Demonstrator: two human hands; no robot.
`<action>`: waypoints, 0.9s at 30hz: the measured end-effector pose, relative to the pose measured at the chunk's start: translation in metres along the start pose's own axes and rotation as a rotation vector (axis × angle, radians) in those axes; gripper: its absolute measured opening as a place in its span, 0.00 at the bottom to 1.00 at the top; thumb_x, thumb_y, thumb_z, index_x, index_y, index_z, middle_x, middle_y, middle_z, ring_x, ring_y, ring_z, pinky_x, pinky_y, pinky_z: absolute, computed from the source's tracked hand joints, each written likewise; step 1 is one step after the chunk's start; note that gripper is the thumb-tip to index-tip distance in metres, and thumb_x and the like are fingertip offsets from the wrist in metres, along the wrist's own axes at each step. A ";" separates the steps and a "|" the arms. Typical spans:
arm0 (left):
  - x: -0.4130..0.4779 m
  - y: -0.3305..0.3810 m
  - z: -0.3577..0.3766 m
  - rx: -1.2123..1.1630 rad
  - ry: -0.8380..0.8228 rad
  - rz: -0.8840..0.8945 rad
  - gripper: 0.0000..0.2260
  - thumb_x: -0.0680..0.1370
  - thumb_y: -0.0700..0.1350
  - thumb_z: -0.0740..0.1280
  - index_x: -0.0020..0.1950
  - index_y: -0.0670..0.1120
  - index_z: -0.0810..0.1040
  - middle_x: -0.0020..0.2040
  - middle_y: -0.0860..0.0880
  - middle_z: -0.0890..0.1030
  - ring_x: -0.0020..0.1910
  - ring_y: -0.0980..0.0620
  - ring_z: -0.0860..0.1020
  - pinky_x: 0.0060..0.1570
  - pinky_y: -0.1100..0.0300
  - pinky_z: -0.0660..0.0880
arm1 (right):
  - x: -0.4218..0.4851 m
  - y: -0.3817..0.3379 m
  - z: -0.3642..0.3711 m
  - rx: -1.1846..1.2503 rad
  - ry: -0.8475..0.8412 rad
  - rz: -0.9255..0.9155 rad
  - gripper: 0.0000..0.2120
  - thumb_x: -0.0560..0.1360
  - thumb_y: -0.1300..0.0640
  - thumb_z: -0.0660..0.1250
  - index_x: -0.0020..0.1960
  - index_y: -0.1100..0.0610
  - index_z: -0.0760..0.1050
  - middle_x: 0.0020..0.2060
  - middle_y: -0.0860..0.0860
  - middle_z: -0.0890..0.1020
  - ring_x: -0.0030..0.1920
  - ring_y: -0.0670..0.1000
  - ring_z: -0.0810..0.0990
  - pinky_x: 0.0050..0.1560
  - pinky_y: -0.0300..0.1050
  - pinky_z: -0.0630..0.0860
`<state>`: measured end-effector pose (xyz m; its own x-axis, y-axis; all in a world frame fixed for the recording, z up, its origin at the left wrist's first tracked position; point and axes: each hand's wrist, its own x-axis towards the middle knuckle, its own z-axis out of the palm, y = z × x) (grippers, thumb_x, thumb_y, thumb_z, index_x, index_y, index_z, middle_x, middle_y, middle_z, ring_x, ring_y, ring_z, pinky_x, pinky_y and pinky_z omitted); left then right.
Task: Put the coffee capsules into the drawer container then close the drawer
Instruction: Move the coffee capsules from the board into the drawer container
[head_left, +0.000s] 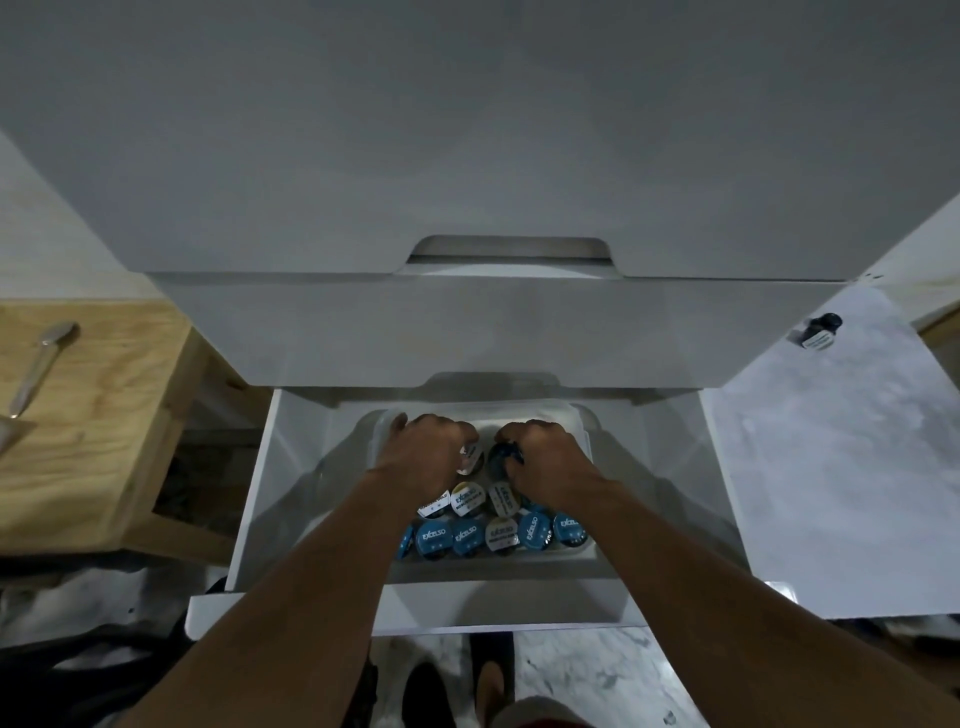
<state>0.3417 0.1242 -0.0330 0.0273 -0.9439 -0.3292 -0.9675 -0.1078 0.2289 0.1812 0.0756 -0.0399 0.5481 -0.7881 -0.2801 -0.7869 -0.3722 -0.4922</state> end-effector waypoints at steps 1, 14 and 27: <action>0.000 0.000 0.000 -0.004 0.000 0.001 0.16 0.75 0.43 0.67 0.63 0.53 0.75 0.60 0.48 0.80 0.60 0.47 0.76 0.65 0.48 0.68 | 0.000 -0.001 -0.001 -0.008 -0.005 -0.004 0.14 0.74 0.60 0.65 0.59 0.56 0.78 0.53 0.58 0.81 0.55 0.58 0.78 0.57 0.50 0.76; -0.003 0.001 0.001 -0.017 0.002 0.009 0.17 0.76 0.43 0.66 0.65 0.52 0.75 0.61 0.48 0.79 0.61 0.48 0.75 0.64 0.49 0.68 | -0.001 0.000 -0.002 -0.024 -0.026 -0.021 0.17 0.74 0.57 0.67 0.62 0.54 0.75 0.57 0.57 0.80 0.56 0.57 0.78 0.57 0.51 0.78; -0.037 0.018 -0.023 0.016 0.259 -0.059 0.14 0.79 0.44 0.62 0.64 0.46 0.73 0.61 0.44 0.76 0.58 0.44 0.76 0.58 0.49 0.74 | -0.020 0.009 -0.034 -0.146 0.130 -0.077 0.16 0.76 0.56 0.64 0.62 0.57 0.74 0.58 0.58 0.78 0.56 0.59 0.78 0.57 0.50 0.75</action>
<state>0.3291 0.1504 0.0040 0.1458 -0.9847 -0.0953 -0.9660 -0.1625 0.2013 0.1541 0.0714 -0.0107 0.5744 -0.8078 -0.1325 -0.7819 -0.4935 -0.3810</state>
